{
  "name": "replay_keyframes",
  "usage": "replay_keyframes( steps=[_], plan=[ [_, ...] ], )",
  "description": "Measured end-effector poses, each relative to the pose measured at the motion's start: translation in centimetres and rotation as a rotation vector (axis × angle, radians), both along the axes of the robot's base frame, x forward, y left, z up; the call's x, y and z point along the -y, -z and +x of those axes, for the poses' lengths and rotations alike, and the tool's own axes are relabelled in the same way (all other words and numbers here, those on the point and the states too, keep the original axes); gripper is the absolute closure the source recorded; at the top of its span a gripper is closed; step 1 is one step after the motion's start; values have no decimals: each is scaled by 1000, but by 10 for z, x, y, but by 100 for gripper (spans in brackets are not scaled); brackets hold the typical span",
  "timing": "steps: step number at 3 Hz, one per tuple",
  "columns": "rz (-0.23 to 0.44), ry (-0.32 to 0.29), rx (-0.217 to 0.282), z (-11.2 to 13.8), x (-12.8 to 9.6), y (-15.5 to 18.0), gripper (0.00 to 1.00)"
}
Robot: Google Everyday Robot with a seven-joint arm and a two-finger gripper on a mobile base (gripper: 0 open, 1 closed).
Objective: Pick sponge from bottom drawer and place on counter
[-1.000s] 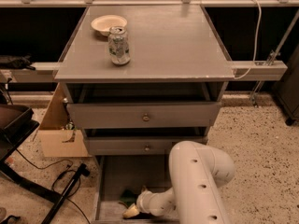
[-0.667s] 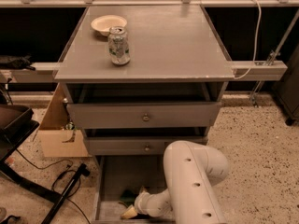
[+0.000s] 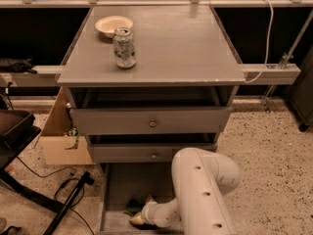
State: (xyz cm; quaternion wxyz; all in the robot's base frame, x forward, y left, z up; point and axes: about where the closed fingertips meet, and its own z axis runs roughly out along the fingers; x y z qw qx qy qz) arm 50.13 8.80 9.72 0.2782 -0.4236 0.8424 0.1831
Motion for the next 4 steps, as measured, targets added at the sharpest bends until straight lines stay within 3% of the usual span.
replay_keyframes(
  steps=[1, 2, 3, 4],
  plan=[
    [0, 0, 0, 0, 0, 0, 65],
    [0, 0, 0, 0, 0, -3, 96],
    [0, 0, 0, 0, 0, -8, 100],
    [56, 7, 72, 10, 7, -53, 100]
  ],
)
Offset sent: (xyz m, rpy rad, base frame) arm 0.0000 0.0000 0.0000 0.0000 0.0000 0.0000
